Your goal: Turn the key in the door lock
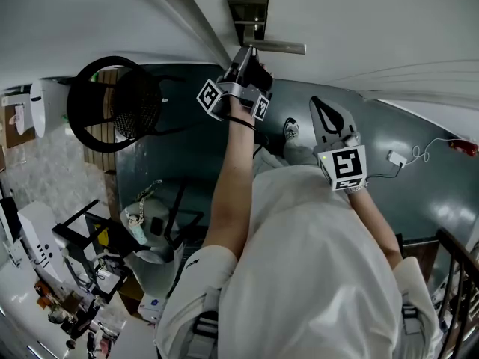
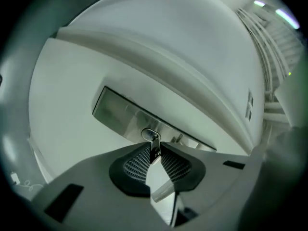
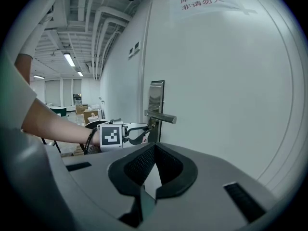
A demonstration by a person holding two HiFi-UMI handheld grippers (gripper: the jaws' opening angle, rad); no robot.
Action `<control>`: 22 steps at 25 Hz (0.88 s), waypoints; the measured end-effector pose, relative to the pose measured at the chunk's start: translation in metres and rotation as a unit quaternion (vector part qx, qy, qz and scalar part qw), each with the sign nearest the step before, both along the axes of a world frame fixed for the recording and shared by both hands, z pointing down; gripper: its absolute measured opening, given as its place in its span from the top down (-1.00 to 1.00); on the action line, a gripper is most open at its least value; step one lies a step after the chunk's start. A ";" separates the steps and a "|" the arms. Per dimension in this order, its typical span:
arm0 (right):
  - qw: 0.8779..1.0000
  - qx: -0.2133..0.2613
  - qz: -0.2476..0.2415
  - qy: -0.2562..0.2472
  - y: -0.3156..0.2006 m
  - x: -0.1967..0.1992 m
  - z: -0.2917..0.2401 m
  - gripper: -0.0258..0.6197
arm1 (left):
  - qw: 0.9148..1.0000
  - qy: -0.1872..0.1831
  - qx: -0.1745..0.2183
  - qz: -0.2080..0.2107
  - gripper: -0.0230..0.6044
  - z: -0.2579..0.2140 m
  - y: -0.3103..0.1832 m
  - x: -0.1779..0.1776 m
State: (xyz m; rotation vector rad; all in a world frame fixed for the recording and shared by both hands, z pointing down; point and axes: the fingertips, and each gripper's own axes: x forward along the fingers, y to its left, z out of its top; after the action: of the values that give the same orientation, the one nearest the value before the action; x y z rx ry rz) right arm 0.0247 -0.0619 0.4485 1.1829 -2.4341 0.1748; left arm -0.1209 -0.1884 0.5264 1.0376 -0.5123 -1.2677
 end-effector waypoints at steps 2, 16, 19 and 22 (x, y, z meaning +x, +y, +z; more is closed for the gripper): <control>1.000 0.001 -0.001 0.001 0.001 0.000 0.000 0.94 | 1.000 0.008 0.004 0.001 0.74 0.000 0.001 0.000; 0.999 0.005 -0.034 -0.010 -0.002 -0.048 -0.013 0.94 | 0.917 -0.375 0.068 0.115 0.85 -0.012 0.044 -0.006; 0.999 0.004 -0.051 -0.018 -0.003 -0.076 -0.014 0.94 | 0.885 -0.442 0.085 0.118 0.90 -0.023 0.067 -0.027; 0.996 0.004 -0.080 -0.031 0.000 -0.113 -0.016 0.94 | 0.813 -0.565 0.091 0.108 0.90 -0.037 0.093 -0.060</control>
State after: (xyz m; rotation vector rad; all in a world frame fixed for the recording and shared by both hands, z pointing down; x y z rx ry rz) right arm -0.0886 -0.0617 0.4322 0.9934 -2.5722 0.1560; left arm -0.1807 -0.0950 0.4898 1.9317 -1.1324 -0.3652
